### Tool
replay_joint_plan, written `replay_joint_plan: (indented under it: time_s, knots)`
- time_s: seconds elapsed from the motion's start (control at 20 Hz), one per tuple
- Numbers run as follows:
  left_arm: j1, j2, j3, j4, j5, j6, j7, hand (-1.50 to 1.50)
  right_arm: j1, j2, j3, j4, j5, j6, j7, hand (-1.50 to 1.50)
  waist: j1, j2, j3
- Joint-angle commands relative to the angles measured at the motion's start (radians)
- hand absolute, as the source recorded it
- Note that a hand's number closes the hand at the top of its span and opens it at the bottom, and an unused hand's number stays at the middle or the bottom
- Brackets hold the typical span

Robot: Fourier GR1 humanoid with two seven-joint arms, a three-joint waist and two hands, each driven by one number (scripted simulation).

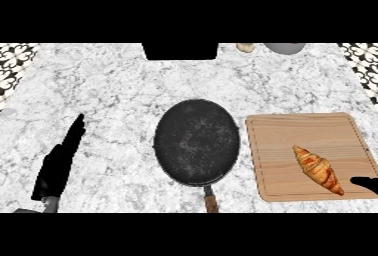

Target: Pick the croissant from the cutting board and place it in the pan

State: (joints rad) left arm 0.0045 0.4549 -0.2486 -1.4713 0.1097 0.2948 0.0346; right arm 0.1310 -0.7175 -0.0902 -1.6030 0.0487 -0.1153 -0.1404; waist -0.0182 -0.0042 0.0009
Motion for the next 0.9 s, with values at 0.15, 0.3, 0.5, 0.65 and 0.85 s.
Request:
replay_joint_plan:
  time_s: [0.15, 0.3, 0.5, 0.65, 0.85]
  knots:
    - [0.034, 0.018, -0.009, -0.076, -0.022, -0.011, 0.048, 0.0, 0.063, -0.206, -0.005, -0.082, 0.168, 0.095, 0.064, -1.5, 0.016, 0.001, -0.002]
    - [0.083, 0.004, -0.032, -0.144, -0.04, 0.014, 0.078, 0.0, 0.101, -0.238, 0.049, -0.128, 0.228, 0.152, 0.091, -1.5, 0.02, 0.0, -0.001]
    - [0.05, 0.012, -0.016, -0.111, -0.027, -0.042, 0.064, 0.0, -0.028, -0.253, 0.154, -0.185, 0.236, 0.293, 0.271, -1.5, 0.035, 0.006, -0.002]
    - [0.074, -0.008, -0.007, -0.119, -0.034, -0.028, 0.061, 0.0, -0.037, -0.255, 0.193, -0.301, 0.246, 0.371, 0.399, -1.5, 0.028, 0.003, -0.002]
    - [0.103, -0.007, -0.017, -0.188, -0.068, -0.029, 0.084, 0.0, -0.098, -0.173, 0.295, -0.317, 0.349, 0.397, 0.524, -1.5, 0.033, 0.003, -0.001]
